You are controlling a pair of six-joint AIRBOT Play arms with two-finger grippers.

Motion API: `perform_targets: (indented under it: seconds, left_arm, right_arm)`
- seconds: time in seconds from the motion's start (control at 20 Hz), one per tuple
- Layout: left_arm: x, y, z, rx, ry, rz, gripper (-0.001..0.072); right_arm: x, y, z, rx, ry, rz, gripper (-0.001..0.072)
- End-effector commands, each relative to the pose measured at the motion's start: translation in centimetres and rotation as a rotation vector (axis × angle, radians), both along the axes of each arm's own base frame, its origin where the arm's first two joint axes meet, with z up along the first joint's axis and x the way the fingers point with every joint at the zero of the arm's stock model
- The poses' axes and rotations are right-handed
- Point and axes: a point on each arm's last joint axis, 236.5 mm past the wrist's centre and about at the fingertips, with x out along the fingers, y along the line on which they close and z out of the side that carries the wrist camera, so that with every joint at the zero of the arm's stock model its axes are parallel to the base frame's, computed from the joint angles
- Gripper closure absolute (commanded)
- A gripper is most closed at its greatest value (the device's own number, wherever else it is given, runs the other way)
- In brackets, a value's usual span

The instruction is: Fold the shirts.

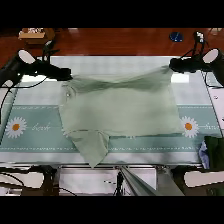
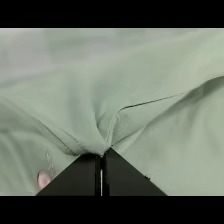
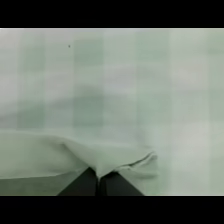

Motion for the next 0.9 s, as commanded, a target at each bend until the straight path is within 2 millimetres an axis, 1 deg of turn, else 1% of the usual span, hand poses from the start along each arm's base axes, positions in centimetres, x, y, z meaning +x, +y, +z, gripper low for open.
perform_targets:
  seconds: [0.0, 0.15, 0.3, 0.4, 0.5, 0.55, 0.6, 0.65, 0.7, 0.75, 0.8, 0.85]
  left_arm:
    - [-3.5, 2.7, -1.7, 0.096, 0.155, -0.001, 0.0688]
    - [-3.4, 2.9, -2.4, 0.095, 0.167, 0.006, 0.0688]
    - [-3.5, 2.9, -3.7, 0.086, 0.206, 0.027, 0.0688]
    - [-3.5, 2.4, -4.3, 0.06, 0.224, 0.03, 0.0687]
    - [-3.6, 2.0, -4.8, 0.043, 0.237, 0.033, 0.0687]
    - [-3.6, 1.9, -4.9, 0.038, 0.24, 0.032, 0.0658]
    - [-3.7, 1.9, -4.7, 0.038, 0.244, 0.026, 0.0531]
    - [-4.0, 2.2, -4.2, 0.043, 0.249, 0.006, 0.0354]
    - [-4.4, 2.7, -3.6, 0.048, 0.263, -0.001, 0.0284]
    - [-4.7, 3.5, -2.5, 0.049, 0.274, -0.002, 0.0242]
    - [-5.2, 4.3, -1.3, 0.045, 0.281, 0.003, 0.024]
    - [-6.1, 5.4, 0.0, 0.039, 0.292, 0.013, 0.0241]
  right_arm:
    - [-2.8, -1.2, -1.8, -0.088, 0.137, 0.042, 0.0677]
    - [-2.9, -1.4, -3.2, -0.09, 0.168, 0.035, 0.0677]
    - [-3.1, -1.2, -5.2, -0.073, 0.208, 0.031, 0.0677]
    - [-3.1, -0.7, -6.4, -0.045, 0.23, 0.029, 0.0676]
    - [-3.1, -0.5, -7.0, -0.033, 0.241, 0.027, 0.0675]
    - [-3.1, -0.6, -7.0, -0.036, 0.241, 0.029, 0.0673]
    - [-3.2, -1.2, -6.8, -0.054, 0.24, 0.028, 0.0617]
    - [-3.5, -2.0, -6.1, -0.091, 0.236, 0.037, 0.0482]
    - [-3.8, -3.4, -4.8, -0.15, 0.233, 0.053, 0.0409]
    - [-4.4, -5.3, -3.3, -0.225, 0.238, 0.064, 0.0376]
    - [-5.3, -7.1, -1.5, -0.298, 0.248, 0.07, 0.0327]
    - [-7.0, -8.9, 0.1, -0.361, 0.282, 0.071, 0.0269]
